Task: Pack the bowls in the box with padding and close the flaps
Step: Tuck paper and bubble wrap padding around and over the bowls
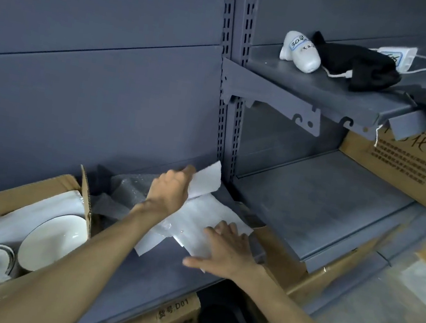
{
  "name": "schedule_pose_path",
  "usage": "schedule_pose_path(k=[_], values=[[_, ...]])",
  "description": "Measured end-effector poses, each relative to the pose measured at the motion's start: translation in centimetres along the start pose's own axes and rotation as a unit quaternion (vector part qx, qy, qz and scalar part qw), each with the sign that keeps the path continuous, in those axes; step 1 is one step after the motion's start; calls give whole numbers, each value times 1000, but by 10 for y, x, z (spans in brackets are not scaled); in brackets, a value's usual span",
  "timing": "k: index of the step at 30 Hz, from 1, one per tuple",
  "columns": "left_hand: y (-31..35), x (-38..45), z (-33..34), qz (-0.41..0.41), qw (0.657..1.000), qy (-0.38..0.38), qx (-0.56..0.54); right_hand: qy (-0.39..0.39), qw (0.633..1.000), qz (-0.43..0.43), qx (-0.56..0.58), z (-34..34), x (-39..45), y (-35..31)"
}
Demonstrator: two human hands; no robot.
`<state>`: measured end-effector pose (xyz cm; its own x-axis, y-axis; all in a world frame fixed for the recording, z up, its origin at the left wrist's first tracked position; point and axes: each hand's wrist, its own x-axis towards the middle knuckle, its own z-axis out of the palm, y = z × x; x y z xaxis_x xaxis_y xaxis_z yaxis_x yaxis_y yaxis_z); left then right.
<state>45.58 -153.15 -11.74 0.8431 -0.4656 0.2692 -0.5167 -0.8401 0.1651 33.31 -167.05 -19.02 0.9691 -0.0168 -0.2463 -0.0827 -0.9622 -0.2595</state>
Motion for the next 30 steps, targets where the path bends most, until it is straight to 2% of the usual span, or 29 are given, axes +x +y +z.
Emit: schedule_pose_path(k=[2,6,10,13,16,19,23,28,30], values=[[-1,3,-22,-8,999,26,-28,-9,999,-17,-44,6,-1,-12],[-10,-1,-71,-8,982,47,-183,78,991,-54,-91,1,-1,-28],[-31,-19,-122,0,958,102,-269,116,990,-48,-66,-10,-3,-41],[-55,-40,-163,-14,937,131,-324,241,970,-29,32,-28,-8,-60],[-86,-70,-202,-35,919,152,-362,332,912,-48,235,-57,-9,-89],[-121,-105,-229,-56,925,163,-339,351,868,-109,335,-83,-7,-132],[-163,-158,-248,-81,942,137,-296,347,822,-195,408,-94,-1,-198],[-198,-206,-248,-118,976,45,-175,263,830,-246,425,-81,12,-268],[-205,-214,-242,-136,982,-3,-127,269,814,-251,449,-76,13,-289]])
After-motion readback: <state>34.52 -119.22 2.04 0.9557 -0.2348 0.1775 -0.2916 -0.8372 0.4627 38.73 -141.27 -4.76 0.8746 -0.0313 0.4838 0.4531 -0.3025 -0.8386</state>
